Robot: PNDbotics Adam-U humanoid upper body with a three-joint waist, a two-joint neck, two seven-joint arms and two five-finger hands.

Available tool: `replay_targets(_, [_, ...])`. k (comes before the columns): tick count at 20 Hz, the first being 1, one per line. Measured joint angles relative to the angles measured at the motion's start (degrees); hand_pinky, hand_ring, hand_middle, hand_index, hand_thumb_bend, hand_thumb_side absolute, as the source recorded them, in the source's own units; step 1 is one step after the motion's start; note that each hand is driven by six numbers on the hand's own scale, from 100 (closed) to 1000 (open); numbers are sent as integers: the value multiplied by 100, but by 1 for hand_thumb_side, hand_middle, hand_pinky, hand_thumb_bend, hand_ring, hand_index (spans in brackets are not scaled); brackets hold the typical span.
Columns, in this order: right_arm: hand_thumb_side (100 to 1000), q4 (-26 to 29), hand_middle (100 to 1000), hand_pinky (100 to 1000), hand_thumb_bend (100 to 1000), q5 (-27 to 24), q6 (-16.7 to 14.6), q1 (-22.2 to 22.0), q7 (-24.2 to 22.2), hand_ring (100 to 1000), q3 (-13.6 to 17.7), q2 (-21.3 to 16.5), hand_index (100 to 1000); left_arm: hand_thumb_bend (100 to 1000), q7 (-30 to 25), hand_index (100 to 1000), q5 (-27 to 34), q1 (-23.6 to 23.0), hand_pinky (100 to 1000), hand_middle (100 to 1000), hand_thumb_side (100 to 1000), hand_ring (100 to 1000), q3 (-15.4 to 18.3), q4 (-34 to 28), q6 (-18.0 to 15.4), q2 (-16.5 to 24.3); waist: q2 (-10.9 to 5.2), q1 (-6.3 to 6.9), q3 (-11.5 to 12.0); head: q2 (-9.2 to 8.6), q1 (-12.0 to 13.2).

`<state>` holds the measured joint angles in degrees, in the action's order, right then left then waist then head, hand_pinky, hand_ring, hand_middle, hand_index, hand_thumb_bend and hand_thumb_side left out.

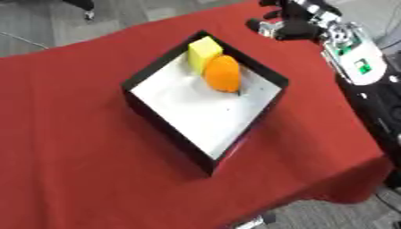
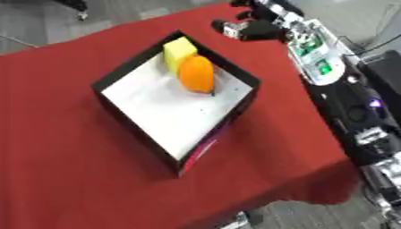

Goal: Pick up the objects with one hand, pass them to the other hand, and then place them into the box on the other side of the table.

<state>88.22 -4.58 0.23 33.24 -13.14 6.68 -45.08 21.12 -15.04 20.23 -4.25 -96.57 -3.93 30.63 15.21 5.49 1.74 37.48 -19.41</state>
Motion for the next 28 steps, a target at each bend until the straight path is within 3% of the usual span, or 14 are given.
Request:
replay_targets(2, [238, 228, 913, 847, 586, -191, -9, 9, 192, 928, 57, -1, 875, 100, -56, 865, 108, 14, 868, 756, 713, 799, 22, -6, 96, 132, 0, 0, 22, -33, 250])
replay_targets(9, [231, 873, 893, 840, 600, -834, 98, -31, 818, 912, 124, -69, 857, 100, -460, 857, 573, 215, 869, 732, 724, 784, 51, -6, 575, 636, 0, 0, 147, -41, 825])
replay_targets(13, [234, 972, 892, 839, 602, -1195, 186, -81, 959, 909, 70, -147, 854, 100, -732, 854, 926, 320, 881, 728, 759, 781, 51, 90, 826, 920, 0, 0, 178, -41, 1080])
replay_targets(14, [230, 975, 892, 839, 562, -1269, 204, -91, 957, 908, 59, -154, 853, 100, -815, 853, 1015, 356, 881, 726, 766, 780, 50, 152, 882, 990, 0, 0, 180, -41, 1155])
replay_targets(16, [235, 973, 889, 838, 604, -1379, 250, -98, 932, 905, 59, -158, 851, 100, -993, 852, 1200, 460, 881, 726, 785, 781, 47, 290, 941, 1144, 0, 0, 180, -37, 1296])
replay_targets(22, [239, 865, 888, 837, 605, -1523, 358, -98, 907, 902, 65, -158, 849, 117, -1560, 891, 1264, 673, 909, 778, 799, 832, -55, 965, 893, 1482, 0, 0, 140, 0, 1572])
replay_targets(25, [241, 834, 888, 837, 605, -1534, 387, -97, 906, 902, 68, -158, 849, 285, -1841, 880, 1098, 715, 916, 782, 810, 850, -310, 1301, 723, 1637, 2, 0, 89, 13, 1616])
replay_targets(28, [241, 802, 888, 837, 606, -1534, 409, -96, 892, 902, 79, -158, 848, 331, -2121, 881, 847, 817, 925, 796, 793, 866, -572, 1582, 478, 1827, 8, 0, 70, 9, 1685])
